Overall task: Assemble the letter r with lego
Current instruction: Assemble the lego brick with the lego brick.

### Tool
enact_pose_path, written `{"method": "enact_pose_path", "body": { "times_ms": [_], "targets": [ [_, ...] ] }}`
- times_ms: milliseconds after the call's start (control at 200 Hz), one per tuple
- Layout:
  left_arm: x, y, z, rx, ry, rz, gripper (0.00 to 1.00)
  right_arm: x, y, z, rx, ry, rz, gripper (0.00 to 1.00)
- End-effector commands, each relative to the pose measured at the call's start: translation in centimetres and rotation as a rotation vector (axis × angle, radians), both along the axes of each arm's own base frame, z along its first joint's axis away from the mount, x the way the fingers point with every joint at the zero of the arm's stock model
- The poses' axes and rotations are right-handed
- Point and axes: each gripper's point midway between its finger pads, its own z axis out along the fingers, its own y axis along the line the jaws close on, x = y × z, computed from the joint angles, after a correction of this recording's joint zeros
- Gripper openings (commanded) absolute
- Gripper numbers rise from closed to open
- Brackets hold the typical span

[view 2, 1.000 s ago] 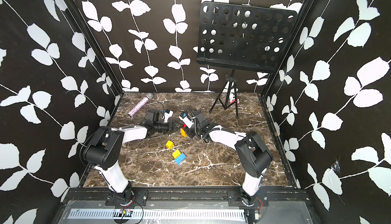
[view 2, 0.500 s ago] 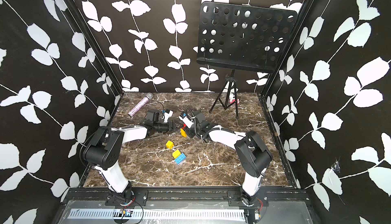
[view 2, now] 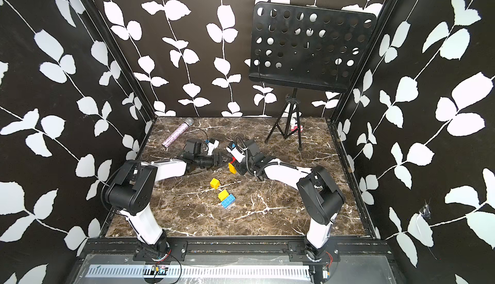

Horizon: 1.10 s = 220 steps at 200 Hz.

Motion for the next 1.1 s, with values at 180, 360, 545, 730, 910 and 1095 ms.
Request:
{"method": "enact_pose_path", "body": {
  "times_ms": [180,360,545,730,910,1095],
  "targets": [
    [0.5,0.4,-0.1,0.025,-0.001,0.014,0.65,0.4,0.7,1.7,0.018,-0.041,0.009,0.13],
    [0.4,0.3,-0.1,0.025,-0.001,0.013,0.65,0.2,0.8,1.6,0.012,-0.044,0.017,0.12],
    [0.4,0.3,0.3,0.021,-0.009,0.012,0.65,0.3,0.9,2.0,0.008,-0.057,0.018,0.12],
    [0.4,0.4,0.2,0.024,-0.007,0.011,0.65,0.3,1.0,1.6,0.002,-0.049,0.020,0.12],
    [0.5,0.5,0.5,0.023,-0.014,0.017,0.65,0.2,1.1,2.2,0.015,-0.066,0.020,0.12],
    [0.5,0.5,1.5,0.004,-0.030,0.020,0.65,0.2,1.3,2.4,0.021,-0.070,0.029,0.12]
  ]
}}
